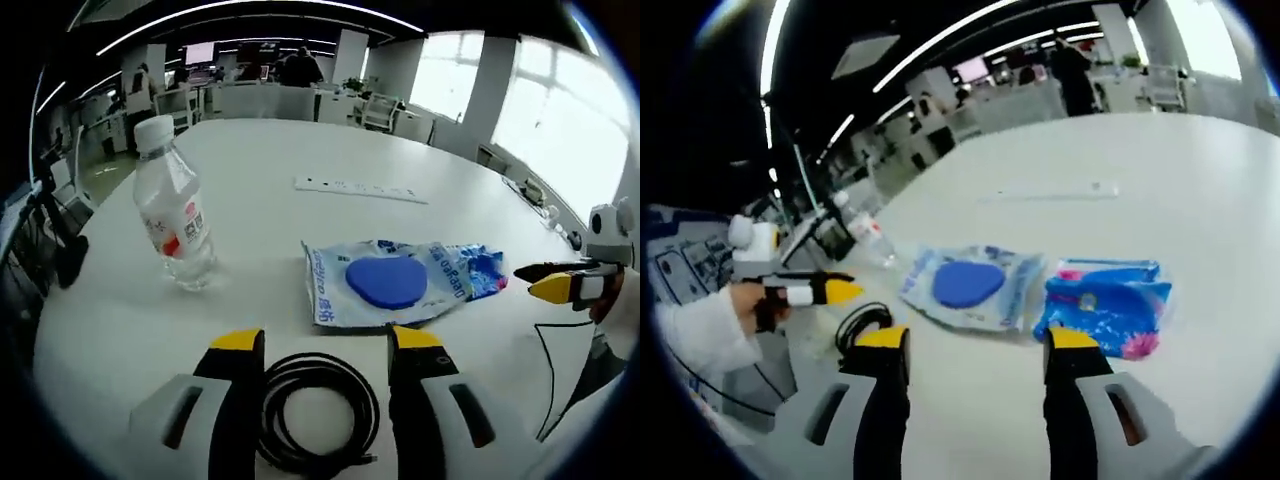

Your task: Arrange the tabletop items into an orderly group along one side of the table until the central work area is clear of visible clutter.

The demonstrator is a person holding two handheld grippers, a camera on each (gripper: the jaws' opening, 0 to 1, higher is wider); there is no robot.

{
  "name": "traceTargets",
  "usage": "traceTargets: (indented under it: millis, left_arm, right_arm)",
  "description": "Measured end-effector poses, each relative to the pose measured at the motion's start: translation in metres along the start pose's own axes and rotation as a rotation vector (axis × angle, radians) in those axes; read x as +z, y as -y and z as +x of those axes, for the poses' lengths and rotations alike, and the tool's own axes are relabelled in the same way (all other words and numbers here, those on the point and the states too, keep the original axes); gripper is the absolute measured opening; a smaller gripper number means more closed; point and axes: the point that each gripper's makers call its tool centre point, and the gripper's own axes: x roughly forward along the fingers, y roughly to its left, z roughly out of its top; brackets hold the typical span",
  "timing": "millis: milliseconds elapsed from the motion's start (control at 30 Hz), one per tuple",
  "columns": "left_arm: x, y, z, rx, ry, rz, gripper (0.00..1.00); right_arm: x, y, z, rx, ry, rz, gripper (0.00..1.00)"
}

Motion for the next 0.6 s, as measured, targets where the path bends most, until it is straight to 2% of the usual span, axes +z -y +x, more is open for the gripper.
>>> traceTargets:
  millis: [133,267,367,433,467,500,600]
  left_arm:
    - [-0.001,-0.004,-0.016,0.016,0.023,-0.004,0.50]
    - [-0.009,-0.009,-0.029,0.039,0.025,-0.020,0.51]
    - [-0.017,-0.006,-0.039,0.042,0.024,-0.008,0.56]
    - [-0.024,-0.003,-0.045,0.045,0.019,0.019,0.59]
    - [-0.031,-0.006,-0.050,0.056,-0.002,0.073,0.59]
    - [-0.036,-0.007,-0.052,0.064,-0.016,0.089,0.58]
    - [-0.046,-0.007,-0.058,0.059,-0.026,0.090,0.60]
  right_arm:
    - [-0.003,0.007,-0.017,-0.019,0.004,0.011,0.53]
    - [0.000,0.007,-0.036,-0.015,0.034,0.032,0.55]
    - [-0.003,0.007,-0.047,-0.019,0.042,0.036,0.55]
    - [-0.006,0.006,-0.055,-0.022,0.045,0.024,0.55]
    - [-0.008,0.006,-0.059,-0.023,0.045,0.015,0.55]
    - [-0.010,0.007,-0.062,-0.023,0.042,0.008,0.55]
    - [-0.017,0.009,-0.068,-0.021,0.033,0.007,0.55]
